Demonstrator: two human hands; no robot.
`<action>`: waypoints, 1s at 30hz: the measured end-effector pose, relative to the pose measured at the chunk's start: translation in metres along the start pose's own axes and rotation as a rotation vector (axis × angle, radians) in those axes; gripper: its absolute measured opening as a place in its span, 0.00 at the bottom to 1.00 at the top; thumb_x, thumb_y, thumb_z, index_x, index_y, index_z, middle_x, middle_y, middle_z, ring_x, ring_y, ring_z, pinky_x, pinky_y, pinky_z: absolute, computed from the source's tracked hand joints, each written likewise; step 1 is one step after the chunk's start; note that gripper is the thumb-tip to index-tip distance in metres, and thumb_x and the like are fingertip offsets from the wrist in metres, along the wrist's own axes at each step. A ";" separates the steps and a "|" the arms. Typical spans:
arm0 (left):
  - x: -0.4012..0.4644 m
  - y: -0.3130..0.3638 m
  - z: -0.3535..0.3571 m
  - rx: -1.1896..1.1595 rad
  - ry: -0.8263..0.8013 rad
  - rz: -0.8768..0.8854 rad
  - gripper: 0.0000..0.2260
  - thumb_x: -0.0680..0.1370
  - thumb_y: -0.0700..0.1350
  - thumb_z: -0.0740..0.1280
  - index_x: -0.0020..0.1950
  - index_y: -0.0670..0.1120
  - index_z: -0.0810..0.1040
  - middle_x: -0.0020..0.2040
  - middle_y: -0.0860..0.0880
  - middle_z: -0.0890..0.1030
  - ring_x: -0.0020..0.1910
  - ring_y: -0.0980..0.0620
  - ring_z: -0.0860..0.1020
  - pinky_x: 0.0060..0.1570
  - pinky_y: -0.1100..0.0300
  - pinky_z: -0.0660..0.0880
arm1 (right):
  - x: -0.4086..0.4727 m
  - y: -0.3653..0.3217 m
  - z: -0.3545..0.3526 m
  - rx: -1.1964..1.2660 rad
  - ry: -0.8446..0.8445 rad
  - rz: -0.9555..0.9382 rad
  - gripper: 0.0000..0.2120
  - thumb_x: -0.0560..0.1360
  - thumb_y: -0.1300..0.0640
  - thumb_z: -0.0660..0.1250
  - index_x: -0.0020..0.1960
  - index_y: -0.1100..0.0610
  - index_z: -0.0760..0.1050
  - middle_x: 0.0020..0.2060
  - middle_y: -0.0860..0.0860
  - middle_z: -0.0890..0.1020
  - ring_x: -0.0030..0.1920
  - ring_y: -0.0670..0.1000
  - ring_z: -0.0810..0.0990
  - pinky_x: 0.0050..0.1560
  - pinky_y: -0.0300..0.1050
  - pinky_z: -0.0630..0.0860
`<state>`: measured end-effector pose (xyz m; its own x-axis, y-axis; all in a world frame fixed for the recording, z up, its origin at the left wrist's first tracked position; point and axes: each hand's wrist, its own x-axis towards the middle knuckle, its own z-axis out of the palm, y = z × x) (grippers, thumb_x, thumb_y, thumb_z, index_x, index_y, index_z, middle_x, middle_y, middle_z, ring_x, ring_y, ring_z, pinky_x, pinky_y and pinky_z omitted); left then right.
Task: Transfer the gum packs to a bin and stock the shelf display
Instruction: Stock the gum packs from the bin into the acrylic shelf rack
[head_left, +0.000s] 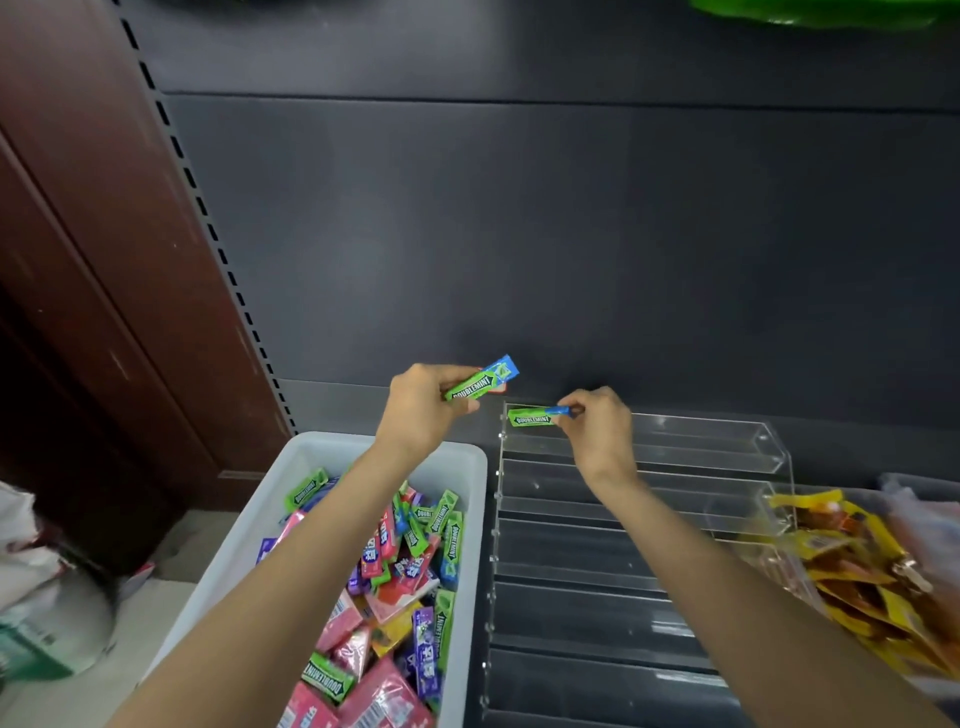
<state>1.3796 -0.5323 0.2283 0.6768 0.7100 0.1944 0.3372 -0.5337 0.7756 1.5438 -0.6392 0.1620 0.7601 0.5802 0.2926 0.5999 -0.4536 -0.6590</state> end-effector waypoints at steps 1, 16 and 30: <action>0.001 -0.001 0.001 -0.008 -0.004 0.000 0.15 0.72 0.37 0.72 0.57 0.48 0.81 0.46 0.55 0.82 0.46 0.57 0.79 0.41 0.81 0.67 | 0.001 0.001 0.000 -0.013 -0.001 0.010 0.07 0.73 0.65 0.69 0.51 0.60 0.79 0.46 0.55 0.78 0.42 0.49 0.77 0.47 0.37 0.72; 0.002 -0.003 0.002 -0.038 -0.041 -0.008 0.11 0.69 0.40 0.76 0.49 0.47 0.81 0.47 0.48 0.83 0.47 0.52 0.81 0.38 0.80 0.68 | -0.004 -0.016 -0.013 -0.143 -0.106 -0.024 0.10 0.78 0.60 0.62 0.56 0.59 0.79 0.53 0.55 0.76 0.49 0.54 0.79 0.49 0.47 0.76; 0.010 -0.005 0.033 -0.019 -0.039 -0.083 0.14 0.74 0.39 0.70 0.59 0.41 0.76 0.52 0.45 0.82 0.47 0.51 0.79 0.47 0.69 0.70 | -0.007 0.000 -0.044 0.402 -0.142 0.082 0.04 0.72 0.64 0.71 0.44 0.56 0.79 0.41 0.53 0.83 0.42 0.50 0.81 0.44 0.36 0.77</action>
<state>1.4066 -0.5375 0.2070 0.6725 0.7325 0.1056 0.3807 -0.4647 0.7995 1.5497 -0.6727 0.1905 0.7423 0.6534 0.1482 0.3728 -0.2191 -0.9016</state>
